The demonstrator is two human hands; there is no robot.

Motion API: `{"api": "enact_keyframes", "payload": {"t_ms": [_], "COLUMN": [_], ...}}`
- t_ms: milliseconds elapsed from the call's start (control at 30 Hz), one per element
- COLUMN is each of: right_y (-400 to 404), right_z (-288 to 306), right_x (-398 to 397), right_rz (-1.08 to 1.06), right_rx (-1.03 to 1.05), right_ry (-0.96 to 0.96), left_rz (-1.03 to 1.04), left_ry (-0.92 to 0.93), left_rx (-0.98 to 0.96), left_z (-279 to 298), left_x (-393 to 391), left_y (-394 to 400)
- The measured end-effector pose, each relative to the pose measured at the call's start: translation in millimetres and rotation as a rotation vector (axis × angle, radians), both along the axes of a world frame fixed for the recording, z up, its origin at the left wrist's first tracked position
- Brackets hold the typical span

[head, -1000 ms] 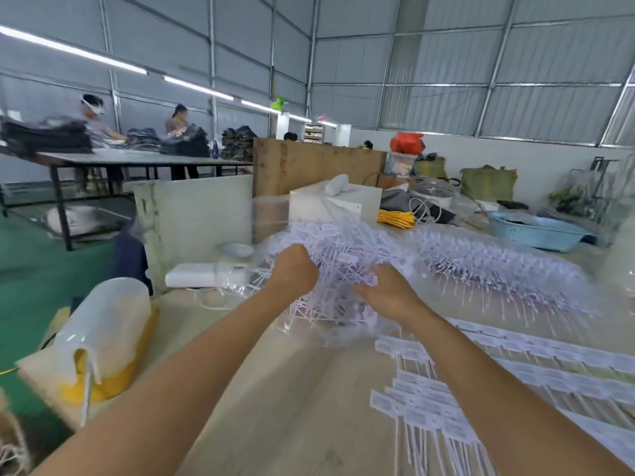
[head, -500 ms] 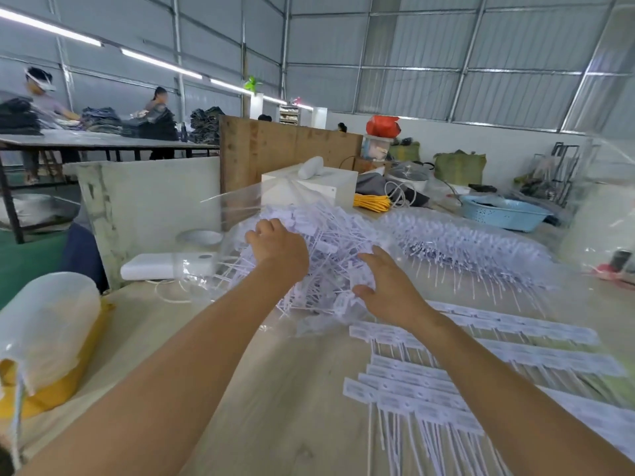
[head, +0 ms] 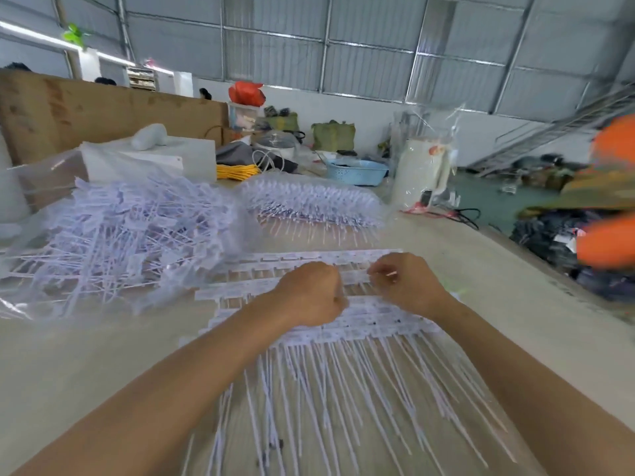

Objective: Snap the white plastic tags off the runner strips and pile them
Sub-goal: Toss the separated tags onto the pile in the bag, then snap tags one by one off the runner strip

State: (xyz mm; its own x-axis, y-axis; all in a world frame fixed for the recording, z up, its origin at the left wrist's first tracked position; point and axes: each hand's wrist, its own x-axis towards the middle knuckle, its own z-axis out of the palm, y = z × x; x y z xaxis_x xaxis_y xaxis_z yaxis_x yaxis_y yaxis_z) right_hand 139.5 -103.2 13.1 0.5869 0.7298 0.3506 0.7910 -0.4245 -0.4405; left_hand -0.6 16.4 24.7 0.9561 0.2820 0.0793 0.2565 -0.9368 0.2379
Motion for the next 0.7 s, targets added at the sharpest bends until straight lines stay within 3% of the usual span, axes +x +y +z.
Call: {"api": "enact_keyframes", "payload": {"t_ms": [200, 467, 600, 700], "right_y": [-29.0, -42.9, -44.4, -44.9], "right_z": [-20.4, -14.1, -7.6, -7.0], "right_x": [12.8, 25.4, 21.3, 15.8], "right_rz": [0.005, 0.078, 0.1, 0.161], "right_rx": [0.005, 0.029, 0.203, 0.36], "right_ry": [0.076, 0.016, 0.277, 0.546], "left_rz": [0.045, -0.013, -0.169, -0.227], "left_ry": [0.117, -0.144, -0.296, -0.42], "left_rx": [0.085, -0.079, -0.184, 0.053], "left_z": [-10.9, -5.8, -11.3, -12.8], "left_x": [37.3, 64.9, 65.5, 63.2], "left_y": [-14.9, -8.6, -9.5, -7.5]}}
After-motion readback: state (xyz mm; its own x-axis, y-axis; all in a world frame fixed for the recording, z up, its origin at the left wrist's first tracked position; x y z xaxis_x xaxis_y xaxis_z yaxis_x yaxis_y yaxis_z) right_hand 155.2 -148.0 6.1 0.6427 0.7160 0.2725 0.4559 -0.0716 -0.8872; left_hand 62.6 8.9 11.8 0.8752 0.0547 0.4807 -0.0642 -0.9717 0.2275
